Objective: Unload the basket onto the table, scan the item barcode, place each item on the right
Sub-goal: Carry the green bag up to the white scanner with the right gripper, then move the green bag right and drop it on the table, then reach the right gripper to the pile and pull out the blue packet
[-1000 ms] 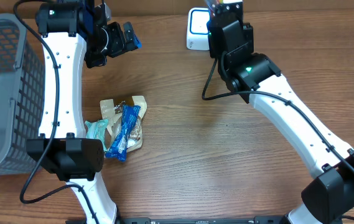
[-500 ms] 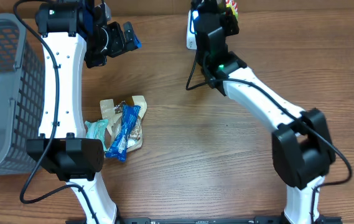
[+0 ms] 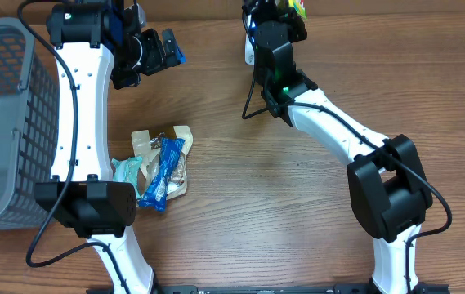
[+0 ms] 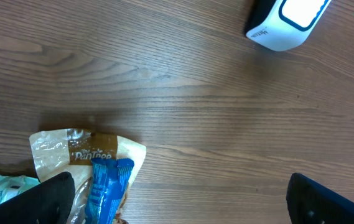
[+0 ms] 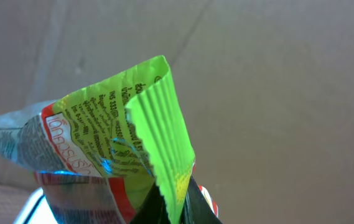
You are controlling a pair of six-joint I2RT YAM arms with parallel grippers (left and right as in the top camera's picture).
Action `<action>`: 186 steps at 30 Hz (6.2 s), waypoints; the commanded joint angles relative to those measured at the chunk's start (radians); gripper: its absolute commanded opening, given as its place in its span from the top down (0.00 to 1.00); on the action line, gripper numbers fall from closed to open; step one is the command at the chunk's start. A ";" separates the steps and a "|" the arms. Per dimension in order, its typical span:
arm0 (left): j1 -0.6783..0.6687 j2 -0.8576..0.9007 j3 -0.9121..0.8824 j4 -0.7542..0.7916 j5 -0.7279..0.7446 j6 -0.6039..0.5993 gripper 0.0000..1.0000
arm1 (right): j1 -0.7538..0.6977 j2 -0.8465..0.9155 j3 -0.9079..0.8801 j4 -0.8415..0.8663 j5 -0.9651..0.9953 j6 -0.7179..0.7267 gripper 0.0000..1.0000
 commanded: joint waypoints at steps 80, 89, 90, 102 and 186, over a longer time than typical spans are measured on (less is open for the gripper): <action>-0.001 -0.017 0.018 0.001 0.001 0.020 0.00 | -0.960 -0.583 -0.120 -1.589 -1.134 0.824 0.96; -0.001 -0.017 0.018 0.001 0.001 0.020 0.00 | -1.018 -0.254 -0.276 -1.454 -1.253 0.721 0.96; -0.001 -0.017 0.018 0.001 0.001 0.020 0.00 | -1.018 -0.239 -0.276 -1.456 -1.252 0.721 0.96; -0.001 -0.017 0.018 0.001 0.001 0.020 0.00 | -1.025 -0.241 0.114 -1.889 -1.141 0.589 0.24; 0.273 -0.043 0.240 -0.150 -0.025 0.102 0.00 | 0.155 -0.007 0.021 -1.419 -0.491 1.700 0.07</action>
